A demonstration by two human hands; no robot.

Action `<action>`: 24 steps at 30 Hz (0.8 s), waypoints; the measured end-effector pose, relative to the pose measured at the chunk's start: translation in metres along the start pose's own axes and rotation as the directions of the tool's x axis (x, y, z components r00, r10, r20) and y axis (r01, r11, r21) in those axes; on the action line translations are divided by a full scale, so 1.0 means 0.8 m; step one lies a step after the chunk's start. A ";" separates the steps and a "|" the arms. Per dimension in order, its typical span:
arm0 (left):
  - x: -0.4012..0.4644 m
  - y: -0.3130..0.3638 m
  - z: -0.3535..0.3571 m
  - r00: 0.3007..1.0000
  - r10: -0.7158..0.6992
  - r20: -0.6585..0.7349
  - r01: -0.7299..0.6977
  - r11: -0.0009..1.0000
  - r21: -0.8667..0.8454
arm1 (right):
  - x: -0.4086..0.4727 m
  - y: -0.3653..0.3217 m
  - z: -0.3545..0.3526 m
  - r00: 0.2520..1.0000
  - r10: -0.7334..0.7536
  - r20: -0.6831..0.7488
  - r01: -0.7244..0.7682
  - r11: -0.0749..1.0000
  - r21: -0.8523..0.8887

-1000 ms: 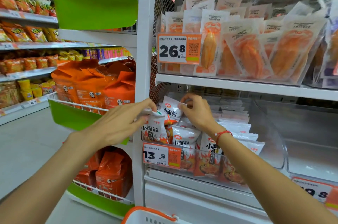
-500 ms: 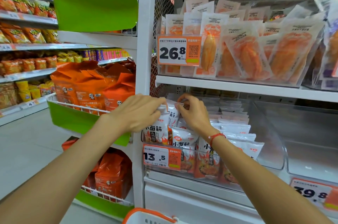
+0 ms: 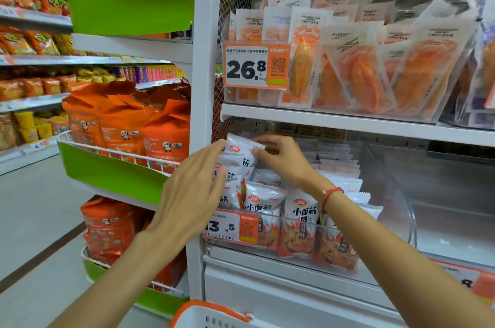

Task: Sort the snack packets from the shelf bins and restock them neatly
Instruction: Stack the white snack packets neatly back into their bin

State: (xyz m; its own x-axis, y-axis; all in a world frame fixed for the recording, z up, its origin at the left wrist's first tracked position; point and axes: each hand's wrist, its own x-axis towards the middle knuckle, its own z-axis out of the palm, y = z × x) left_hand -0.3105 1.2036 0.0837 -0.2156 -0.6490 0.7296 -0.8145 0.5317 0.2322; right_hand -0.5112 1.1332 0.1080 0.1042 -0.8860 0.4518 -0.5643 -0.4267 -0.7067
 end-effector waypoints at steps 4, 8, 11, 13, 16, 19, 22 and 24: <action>-0.021 -0.018 0.029 0.978 0.080 0.194 -0.121 0.971 0.207 | -0.006 -0.004 0.001 0.991 -0.124 -0.057 0.118 0.988 -0.103; -0.009 -0.020 0.034 0.975 0.124 0.187 -0.173 0.946 0.275 | -0.004 -0.005 0.006 0.988 -0.143 -0.058 0.135 0.983 -0.127; -0.013 -0.019 0.041 0.967 0.107 0.230 -0.175 0.938 0.300 | 0.006 -0.009 0.013 0.990 -0.135 0.036 0.139 0.982 -0.127; -0.020 -0.019 0.045 0.965 0.074 0.253 -0.148 0.946 0.288 | 0.012 -0.011 0.020 0.986 -0.126 0.111 0.144 0.974 -0.175; -0.023 -0.020 0.045 0.960 0.075 0.270 -0.154 0.946 0.284 | 0.020 -0.010 0.027 0.970 -0.087 0.225 0.153 0.944 -0.291; -0.020 -0.022 0.046 0.951 0.102 0.293 -0.185 0.944 0.273 | 0.023 -0.009 0.022 0.935 -0.009 0.354 0.128 0.940 -0.315; -0.015 -0.019 0.042 0.940 0.123 0.318 -0.214 0.939 0.269 | 0.028 -0.014 0.011 0.898 0.048 0.438 0.092 0.952 -0.292; -0.010 -0.014 0.031 0.931 0.125 0.343 -0.209 0.953 0.219 | 0.029 -0.014 0.006 0.911 0.045 0.409 0.052 0.974 -0.222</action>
State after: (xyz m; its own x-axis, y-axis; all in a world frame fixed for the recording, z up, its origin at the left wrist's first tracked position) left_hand -0.3129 1.1898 0.0592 -0.4874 -0.7244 0.4875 -0.8494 0.5228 -0.0722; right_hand -0.4984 1.1164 0.1243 0.4049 -0.9007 0.1573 -0.7261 -0.4213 -0.5434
